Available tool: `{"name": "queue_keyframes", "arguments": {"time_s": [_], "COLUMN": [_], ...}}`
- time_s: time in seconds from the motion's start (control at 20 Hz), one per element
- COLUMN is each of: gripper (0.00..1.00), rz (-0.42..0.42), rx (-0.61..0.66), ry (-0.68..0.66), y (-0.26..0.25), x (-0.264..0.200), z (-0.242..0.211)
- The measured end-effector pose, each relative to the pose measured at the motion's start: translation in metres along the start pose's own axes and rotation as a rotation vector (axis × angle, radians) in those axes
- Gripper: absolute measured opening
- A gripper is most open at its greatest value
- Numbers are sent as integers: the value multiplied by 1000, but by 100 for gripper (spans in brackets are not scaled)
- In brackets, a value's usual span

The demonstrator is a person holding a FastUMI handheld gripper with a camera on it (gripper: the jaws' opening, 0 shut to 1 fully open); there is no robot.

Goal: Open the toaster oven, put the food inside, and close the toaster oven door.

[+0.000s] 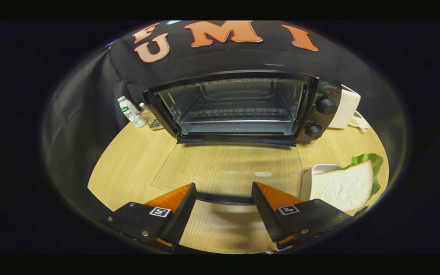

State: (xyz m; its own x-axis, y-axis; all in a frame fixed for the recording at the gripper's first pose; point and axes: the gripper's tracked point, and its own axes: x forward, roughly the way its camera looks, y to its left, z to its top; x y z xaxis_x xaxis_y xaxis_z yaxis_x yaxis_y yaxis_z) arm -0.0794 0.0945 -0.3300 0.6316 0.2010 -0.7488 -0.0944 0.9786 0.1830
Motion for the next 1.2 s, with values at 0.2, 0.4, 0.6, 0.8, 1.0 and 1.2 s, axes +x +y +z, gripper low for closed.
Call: {"name": "queue_keyframes", "arguments": {"time_s": [0.2,0.4,0.6,0.8,1.0,1.2], "gripper": [89,91,93,96,96,96], "rz": [1,-41,-117,-193,-271,-273], "rx": [-26,-5,4,32,74,171], "ry": [-82,-157,-186,-177,-175,-121], "y": [-7,-38,-85,-127,-180,-204], "x": [-29,-61,-80,-101,-125,-115], "z": [29,51,52,44,33,9]}}
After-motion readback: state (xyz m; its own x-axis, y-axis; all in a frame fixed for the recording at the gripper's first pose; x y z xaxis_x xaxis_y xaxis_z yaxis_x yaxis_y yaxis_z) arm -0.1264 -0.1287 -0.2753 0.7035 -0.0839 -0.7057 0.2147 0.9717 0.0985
